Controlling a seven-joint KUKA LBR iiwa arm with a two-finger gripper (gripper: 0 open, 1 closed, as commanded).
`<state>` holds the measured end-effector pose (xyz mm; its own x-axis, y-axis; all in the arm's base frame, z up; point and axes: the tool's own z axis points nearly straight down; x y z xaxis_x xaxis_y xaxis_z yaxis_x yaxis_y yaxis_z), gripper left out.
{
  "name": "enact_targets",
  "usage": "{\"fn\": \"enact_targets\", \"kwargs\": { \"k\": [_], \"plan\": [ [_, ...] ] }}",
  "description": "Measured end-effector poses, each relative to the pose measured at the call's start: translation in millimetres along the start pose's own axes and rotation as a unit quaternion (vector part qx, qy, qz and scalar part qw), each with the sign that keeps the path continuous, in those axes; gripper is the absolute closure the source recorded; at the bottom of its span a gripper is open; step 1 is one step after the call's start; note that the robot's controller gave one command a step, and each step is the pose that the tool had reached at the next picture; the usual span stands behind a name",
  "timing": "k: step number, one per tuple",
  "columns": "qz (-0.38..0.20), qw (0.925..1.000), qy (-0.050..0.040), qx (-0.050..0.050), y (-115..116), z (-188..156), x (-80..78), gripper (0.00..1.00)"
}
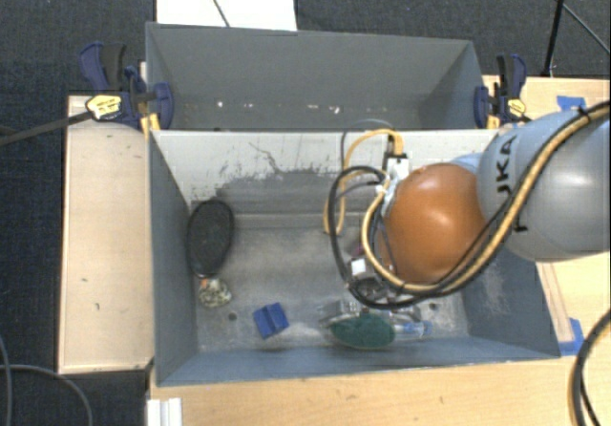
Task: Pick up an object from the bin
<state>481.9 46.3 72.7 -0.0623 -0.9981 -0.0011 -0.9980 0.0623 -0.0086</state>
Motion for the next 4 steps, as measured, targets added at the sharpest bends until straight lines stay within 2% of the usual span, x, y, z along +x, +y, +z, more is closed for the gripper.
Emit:
{"fn": "enact_targets", "kwargs": {
  "k": [1,2,3,4],
  "plan": [
    [0.000,1.0000,-0.0036,0.002,0,0,-2.8,1.00],
    [-0.010,0.9999,0.0017,-0.002,-4,-42,73.2,1.00],
    [-0.027,0.9996,0.0004,0.001,-27,-121,87.3,1.00],
    [-0.356,0.9346,-0.0018,-0.003,-46,-194,68.8,1.00]
  ]
}}
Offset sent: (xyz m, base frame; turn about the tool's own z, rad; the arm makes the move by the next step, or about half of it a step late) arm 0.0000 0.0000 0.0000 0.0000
